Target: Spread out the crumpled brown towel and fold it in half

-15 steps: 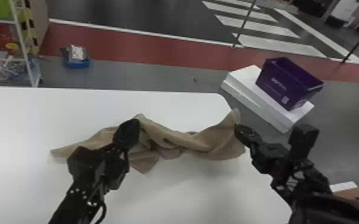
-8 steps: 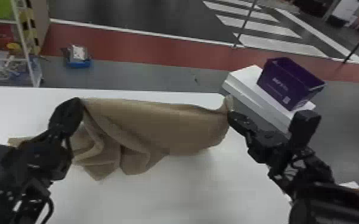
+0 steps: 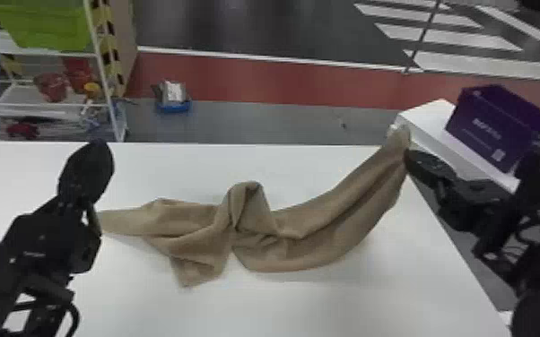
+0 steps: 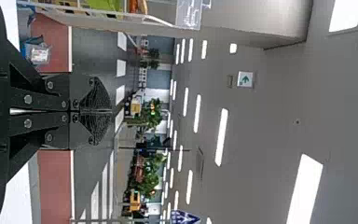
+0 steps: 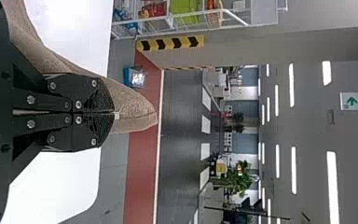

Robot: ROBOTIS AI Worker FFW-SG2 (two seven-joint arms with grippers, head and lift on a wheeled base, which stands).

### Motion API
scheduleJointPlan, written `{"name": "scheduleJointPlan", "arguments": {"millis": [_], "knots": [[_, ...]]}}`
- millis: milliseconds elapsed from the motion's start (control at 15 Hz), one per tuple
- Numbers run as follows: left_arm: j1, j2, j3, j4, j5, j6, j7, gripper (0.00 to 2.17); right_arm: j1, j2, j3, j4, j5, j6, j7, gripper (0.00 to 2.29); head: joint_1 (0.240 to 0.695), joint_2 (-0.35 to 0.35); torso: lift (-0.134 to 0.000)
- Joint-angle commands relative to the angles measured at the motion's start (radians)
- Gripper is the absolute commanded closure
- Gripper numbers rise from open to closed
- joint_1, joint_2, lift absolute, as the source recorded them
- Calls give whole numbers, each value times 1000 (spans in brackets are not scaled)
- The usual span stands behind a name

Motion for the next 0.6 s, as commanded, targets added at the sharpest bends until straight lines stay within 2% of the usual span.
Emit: {"name": "scheduleJointPlan", "arguments": {"millis": [0,200,400,533], "knots": [[-16,0,-19,42,-19,28,-4,1720,6,1,-22,51,54,-12,-5,1359,661,-197,-124],[-42,2,-62,98,-58,65,-10,1717,40,1,-82,158,54,-86,-2,1359,688,-232,-124],[-76,-1,-119,139,-103,102,0,1713,75,1,-77,284,112,-236,-5,1359,695,-306,-124],[-85,-7,-131,139,-129,142,2,1710,75,1,-86,352,142,-291,-39,1359,695,-331,-124]]}}
